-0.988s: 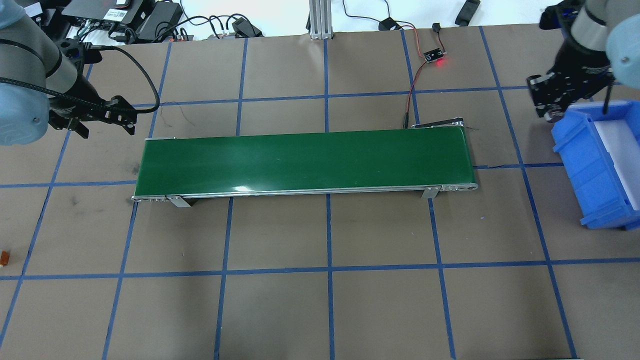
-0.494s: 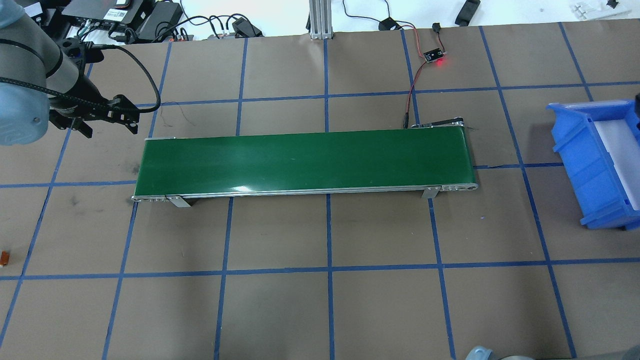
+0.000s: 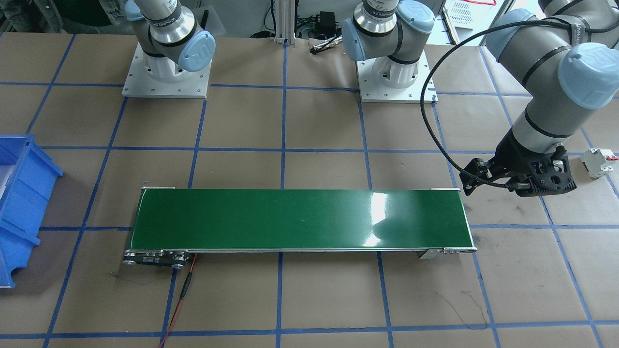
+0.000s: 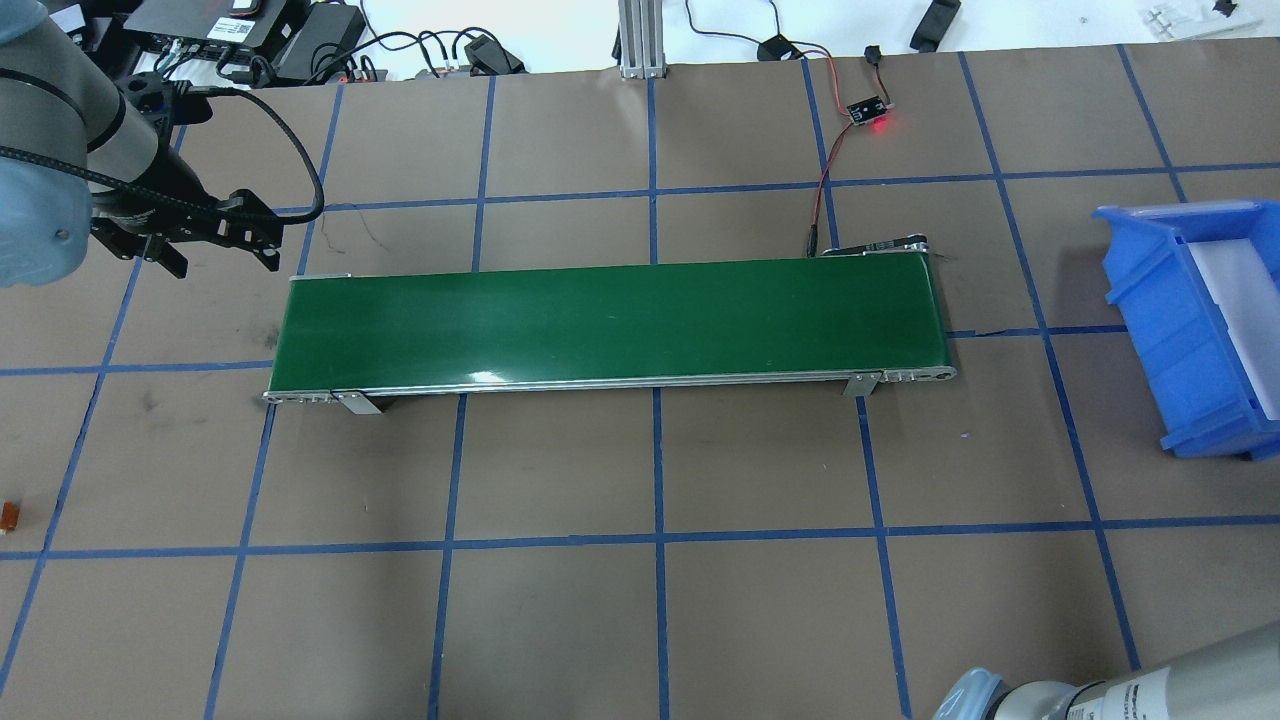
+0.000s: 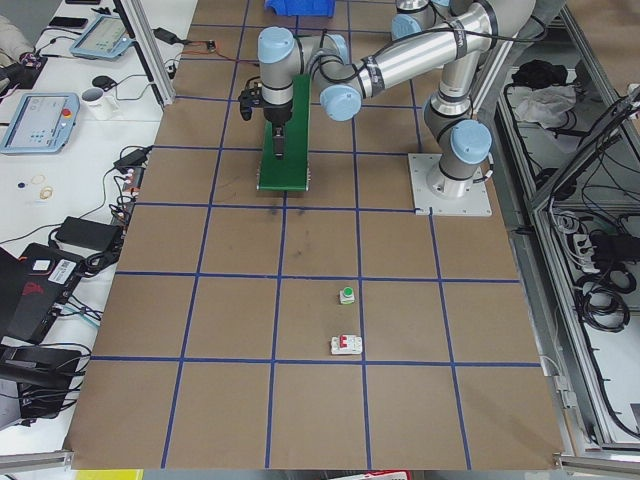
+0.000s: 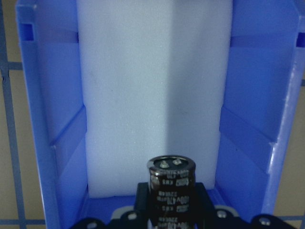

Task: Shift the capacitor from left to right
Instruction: 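Carry the capacitor with the right gripper over the blue bin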

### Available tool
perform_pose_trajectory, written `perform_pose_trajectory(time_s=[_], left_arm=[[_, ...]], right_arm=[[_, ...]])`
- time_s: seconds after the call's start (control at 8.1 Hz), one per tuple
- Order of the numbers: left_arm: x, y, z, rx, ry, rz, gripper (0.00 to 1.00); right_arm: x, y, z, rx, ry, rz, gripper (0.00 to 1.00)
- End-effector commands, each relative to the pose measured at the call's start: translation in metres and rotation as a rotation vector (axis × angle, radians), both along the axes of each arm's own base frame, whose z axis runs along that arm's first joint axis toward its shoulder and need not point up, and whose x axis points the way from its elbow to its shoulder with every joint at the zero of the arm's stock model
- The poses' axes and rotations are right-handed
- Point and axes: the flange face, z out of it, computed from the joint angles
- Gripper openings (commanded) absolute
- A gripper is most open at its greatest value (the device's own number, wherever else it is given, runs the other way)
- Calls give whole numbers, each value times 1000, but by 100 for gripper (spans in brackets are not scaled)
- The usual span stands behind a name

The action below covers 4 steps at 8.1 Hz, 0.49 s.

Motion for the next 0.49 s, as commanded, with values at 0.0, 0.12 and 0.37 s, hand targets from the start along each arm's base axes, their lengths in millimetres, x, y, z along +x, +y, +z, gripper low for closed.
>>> perform_pose_trajectory(time_s=[0.0,0.12,0.37], left_arm=[[-35,4,38,82,23,-64,100],[-52,-1,50,89,23,-97,100],[-70,-5,57,77,20,-130,100]], right_arm=[[-14,-19,-59,-24,-88,-11,0],[-16,-26,-74,-51,-105,-9,0],[-20,-37,-102,-84,-136,-8,0]])
